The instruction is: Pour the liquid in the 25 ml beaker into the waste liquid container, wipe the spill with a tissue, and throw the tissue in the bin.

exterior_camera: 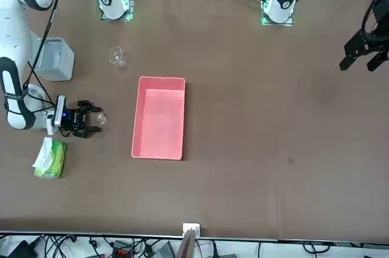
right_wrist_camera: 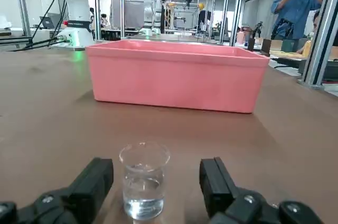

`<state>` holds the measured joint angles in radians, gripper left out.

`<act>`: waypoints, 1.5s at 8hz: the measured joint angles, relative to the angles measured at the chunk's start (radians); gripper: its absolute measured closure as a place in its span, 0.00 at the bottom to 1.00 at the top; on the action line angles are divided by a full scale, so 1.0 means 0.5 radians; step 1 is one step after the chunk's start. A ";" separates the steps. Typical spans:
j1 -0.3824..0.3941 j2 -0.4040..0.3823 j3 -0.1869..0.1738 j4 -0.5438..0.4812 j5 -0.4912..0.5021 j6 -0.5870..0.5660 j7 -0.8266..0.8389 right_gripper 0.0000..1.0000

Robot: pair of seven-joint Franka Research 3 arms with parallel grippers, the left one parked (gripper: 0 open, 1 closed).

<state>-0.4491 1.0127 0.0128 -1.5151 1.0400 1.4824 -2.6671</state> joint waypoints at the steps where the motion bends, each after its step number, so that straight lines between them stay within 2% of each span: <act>1: 0.006 -0.001 -0.004 0.001 0.003 0.003 0.000 0.00; 7: 0.092 0.001 -0.017 0.004 0.054 0.021 0.000 0.00; 9: 0.096 0.001 -0.023 0.004 0.061 0.021 0.000 0.04; 11: 0.103 0.001 -0.032 0.005 0.064 0.020 0.000 0.14; 12: 0.108 0.001 -0.037 0.006 0.064 0.019 0.000 0.34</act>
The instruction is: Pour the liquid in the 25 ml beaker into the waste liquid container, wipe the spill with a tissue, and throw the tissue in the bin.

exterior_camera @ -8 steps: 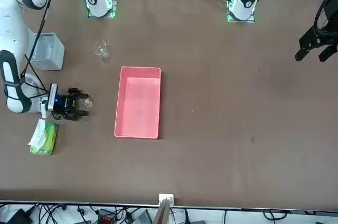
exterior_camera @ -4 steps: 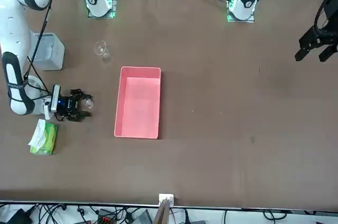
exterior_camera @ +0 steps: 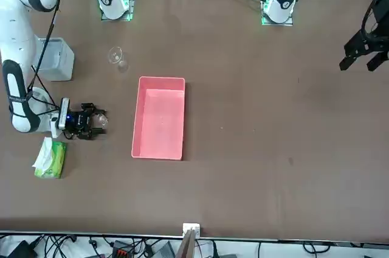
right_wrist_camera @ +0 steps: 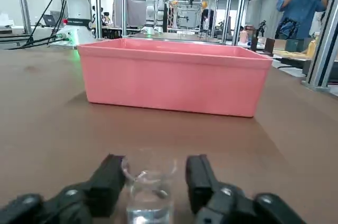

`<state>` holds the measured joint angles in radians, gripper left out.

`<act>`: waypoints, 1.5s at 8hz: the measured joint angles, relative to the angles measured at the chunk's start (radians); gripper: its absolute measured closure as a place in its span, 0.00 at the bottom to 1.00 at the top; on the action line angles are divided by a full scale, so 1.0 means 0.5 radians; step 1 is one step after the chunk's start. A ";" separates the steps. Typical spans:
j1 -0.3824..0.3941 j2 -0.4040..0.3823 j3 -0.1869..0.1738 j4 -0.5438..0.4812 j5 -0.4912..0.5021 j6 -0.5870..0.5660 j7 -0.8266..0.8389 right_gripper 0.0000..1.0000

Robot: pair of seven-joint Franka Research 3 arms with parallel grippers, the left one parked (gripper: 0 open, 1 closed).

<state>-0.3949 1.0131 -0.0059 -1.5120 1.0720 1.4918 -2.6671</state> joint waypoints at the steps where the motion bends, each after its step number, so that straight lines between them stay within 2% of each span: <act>1: 0.005 0.000 -0.006 0.001 0.000 -0.001 0.000 0.36; 3: 0.015 -0.001 -0.017 0.003 0.001 -0.003 0.000 0.47; 5: 0.016 -0.001 -0.018 0.003 0.002 -0.004 0.000 0.52; 12: 0.016 -0.008 -0.034 0.034 0.005 0.006 0.000 0.53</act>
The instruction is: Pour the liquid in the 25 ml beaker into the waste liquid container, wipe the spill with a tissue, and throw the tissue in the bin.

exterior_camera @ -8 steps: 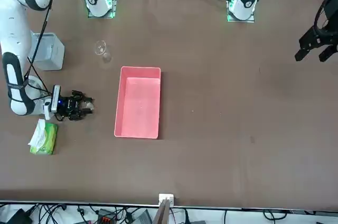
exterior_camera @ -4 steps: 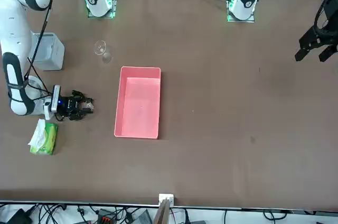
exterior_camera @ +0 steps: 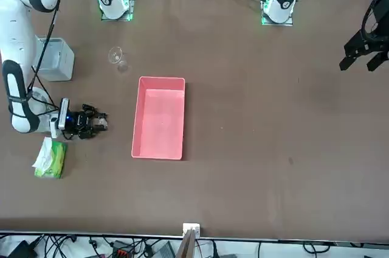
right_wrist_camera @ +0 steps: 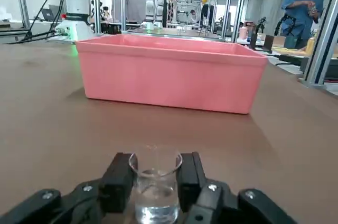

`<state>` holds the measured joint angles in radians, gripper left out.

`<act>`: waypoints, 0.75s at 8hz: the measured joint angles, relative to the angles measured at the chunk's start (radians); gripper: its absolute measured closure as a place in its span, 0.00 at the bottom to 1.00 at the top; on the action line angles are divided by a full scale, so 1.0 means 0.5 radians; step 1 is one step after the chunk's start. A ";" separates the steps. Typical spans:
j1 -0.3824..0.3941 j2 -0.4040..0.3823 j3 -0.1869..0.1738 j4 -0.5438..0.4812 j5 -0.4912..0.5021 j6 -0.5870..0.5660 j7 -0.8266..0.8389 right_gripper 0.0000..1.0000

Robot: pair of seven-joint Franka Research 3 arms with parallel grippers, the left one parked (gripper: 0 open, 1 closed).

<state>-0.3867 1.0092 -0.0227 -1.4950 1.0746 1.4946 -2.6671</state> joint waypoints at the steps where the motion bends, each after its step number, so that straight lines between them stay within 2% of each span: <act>1: 0.000 -0.015 -0.008 0.010 0.000 0.000 0.000 0.53; 6: 0.000 -0.090 -0.012 0.014 0.001 0.001 0.007 0.53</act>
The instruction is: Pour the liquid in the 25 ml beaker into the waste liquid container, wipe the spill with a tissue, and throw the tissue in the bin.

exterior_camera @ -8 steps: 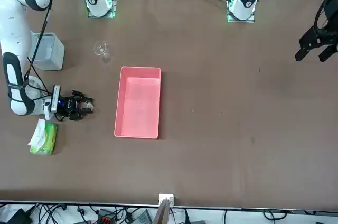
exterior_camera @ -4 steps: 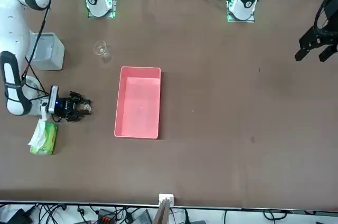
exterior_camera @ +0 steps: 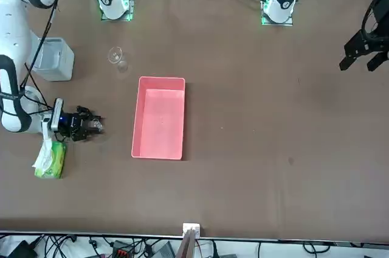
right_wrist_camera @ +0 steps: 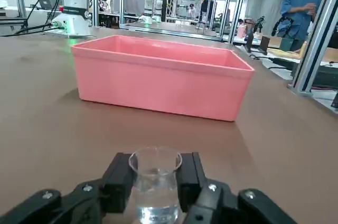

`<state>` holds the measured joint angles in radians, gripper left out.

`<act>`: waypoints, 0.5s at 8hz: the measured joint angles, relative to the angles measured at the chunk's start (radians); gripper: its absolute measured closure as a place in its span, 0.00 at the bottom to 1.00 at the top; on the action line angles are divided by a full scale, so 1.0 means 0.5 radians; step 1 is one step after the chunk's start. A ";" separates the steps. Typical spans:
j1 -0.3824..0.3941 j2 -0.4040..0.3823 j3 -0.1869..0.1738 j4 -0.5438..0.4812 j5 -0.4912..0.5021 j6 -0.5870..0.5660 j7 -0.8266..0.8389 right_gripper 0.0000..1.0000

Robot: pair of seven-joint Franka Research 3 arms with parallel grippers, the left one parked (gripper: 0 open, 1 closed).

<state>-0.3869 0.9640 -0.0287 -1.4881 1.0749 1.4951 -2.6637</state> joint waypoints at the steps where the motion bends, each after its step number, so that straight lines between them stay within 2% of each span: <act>1: 0.003 -0.021 0.001 -0.003 0.000 0.000 0.009 0.53; 4: 0.025 -0.077 -0.006 -0.012 0.000 0.004 0.060 0.53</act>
<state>-0.3742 0.9256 -0.0317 -1.4942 1.0751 1.4969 -2.6337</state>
